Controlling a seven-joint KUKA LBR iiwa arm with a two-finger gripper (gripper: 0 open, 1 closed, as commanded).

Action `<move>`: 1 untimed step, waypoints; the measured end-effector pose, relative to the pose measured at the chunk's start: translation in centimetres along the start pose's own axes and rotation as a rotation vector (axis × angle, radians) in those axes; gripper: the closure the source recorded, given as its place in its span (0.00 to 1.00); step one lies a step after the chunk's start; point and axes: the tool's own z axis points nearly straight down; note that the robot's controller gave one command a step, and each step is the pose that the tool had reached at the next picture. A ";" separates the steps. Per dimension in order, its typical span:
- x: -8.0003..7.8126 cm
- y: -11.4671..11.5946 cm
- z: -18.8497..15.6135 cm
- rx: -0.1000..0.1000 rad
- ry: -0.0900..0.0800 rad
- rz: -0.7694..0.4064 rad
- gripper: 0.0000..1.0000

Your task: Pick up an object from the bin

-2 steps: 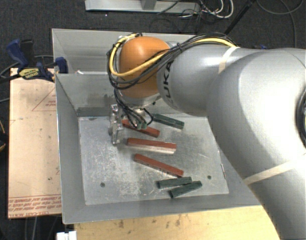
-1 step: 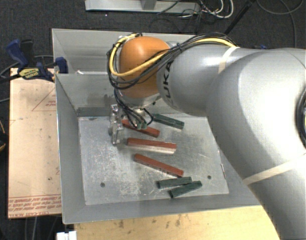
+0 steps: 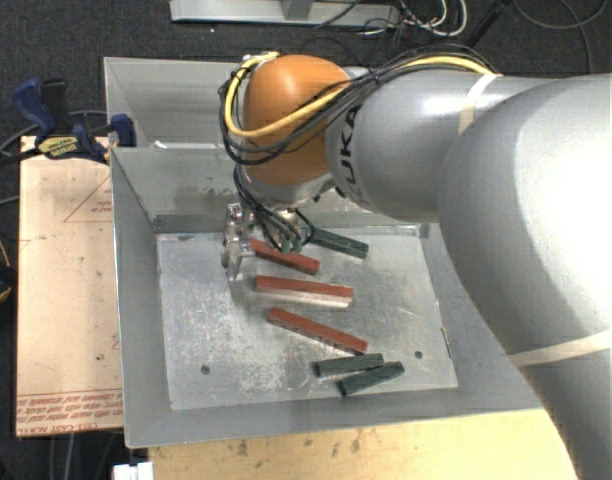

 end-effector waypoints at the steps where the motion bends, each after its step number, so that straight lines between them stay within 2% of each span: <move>1: -0.1 0.3 -6.0 -0.001 -0.009 -0.007 0.00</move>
Offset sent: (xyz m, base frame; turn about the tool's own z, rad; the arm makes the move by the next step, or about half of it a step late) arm 0.0000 0.0000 0.0000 0.0000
